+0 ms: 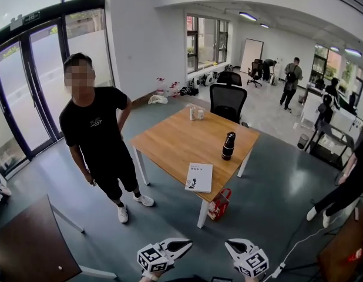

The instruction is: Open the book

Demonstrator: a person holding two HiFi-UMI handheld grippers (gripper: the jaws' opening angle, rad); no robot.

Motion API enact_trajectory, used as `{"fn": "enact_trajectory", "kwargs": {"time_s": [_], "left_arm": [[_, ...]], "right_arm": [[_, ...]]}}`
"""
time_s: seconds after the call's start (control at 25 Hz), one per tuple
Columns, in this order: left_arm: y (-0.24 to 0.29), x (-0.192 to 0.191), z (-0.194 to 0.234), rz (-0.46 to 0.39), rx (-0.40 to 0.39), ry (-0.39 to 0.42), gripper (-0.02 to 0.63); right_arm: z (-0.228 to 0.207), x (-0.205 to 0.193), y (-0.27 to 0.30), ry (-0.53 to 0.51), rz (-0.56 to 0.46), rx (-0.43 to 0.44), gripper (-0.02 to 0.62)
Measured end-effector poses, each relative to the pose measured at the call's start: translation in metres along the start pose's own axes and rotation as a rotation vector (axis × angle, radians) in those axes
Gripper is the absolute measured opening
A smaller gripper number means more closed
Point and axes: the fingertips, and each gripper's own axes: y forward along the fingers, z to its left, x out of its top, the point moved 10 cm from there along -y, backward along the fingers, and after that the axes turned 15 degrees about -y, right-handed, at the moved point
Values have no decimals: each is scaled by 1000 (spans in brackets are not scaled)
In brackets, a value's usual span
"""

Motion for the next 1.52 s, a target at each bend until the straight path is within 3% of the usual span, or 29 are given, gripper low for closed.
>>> {"fn": "enact_trajectory", "kwargs": {"time_s": [0.24, 0.64, 0.88, 1.16, 1.32, 1.52], "left_arm": [[35, 3, -1, 79, 21, 12, 6], [63, -6, -21, 115, 16, 8, 8], [60, -11, -15, 138, 5, -37, 8], [58, -9, 7, 129, -5, -30, 6], [57, -3, 27, 120, -1, -54, 8], [54, 13, 62, 101, 3, -56, 6]], "right_arm": [[-24, -44, -8, 7, 60, 0, -14], [-36, -50, -16, 44, -10, -3, -14], [-37, -73, -12, 25, 194, 50, -15], [-28, -74, 4, 54, 163, 34, -14], [-33, -76, 23, 36, 194, 63, -14], [-54, -53, 60, 53, 160, 56, -14]]}}
